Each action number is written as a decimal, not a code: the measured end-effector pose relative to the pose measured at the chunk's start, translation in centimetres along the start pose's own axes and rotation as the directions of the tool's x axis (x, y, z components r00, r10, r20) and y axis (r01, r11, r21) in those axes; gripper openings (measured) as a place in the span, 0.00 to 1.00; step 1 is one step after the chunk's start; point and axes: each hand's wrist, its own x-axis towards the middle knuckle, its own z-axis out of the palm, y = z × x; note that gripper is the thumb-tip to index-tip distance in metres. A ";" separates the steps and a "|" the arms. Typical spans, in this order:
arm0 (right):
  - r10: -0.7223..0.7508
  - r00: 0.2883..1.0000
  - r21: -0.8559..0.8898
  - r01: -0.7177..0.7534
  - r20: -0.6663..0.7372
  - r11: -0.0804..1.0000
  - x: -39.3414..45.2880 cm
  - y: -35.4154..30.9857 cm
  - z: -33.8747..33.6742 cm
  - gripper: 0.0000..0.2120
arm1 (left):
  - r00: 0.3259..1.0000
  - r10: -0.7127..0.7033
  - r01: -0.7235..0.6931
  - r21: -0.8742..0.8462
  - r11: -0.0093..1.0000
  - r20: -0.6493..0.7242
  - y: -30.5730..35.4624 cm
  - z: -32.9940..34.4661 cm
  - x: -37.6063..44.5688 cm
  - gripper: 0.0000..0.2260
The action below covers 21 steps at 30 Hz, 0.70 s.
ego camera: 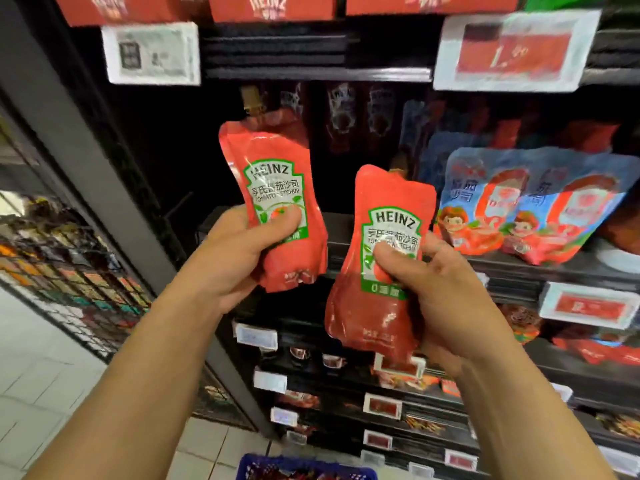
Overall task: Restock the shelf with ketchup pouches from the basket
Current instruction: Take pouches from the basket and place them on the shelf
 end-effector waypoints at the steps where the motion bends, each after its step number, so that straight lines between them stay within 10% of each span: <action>1: -0.007 1.000 -0.029 0.007 -0.003 1.000 0.4 -0.2 0.1 0.16 | 1.000 0.009 -0.009 0.041 0.999 -0.011 0.4 -0.2 1.0 0.14; 9: -0.086 0.988 -0.069 0.078 -0.126 0.995 3.0 -1.1 2.6 0.13 | 0.999 -0.002 0.018 0.365 0.931 -0.042 2.6 -0.9 10.3 0.10; 14: -0.054 0.979 -0.129 0.029 -0.195 0.991 4.7 -1.9 3.4 0.16 | 0.977 0.170 -0.206 0.385 0.900 0.128 2.5 0.4 15.1 0.28; 21: -0.085 0.961 -0.228 0.024 -0.262 0.973 6.6 -2.7 4.1 0.10 | 0.926 0.373 -0.361 0.434 0.825 0.062 -0.3 -1.9 19.2 0.24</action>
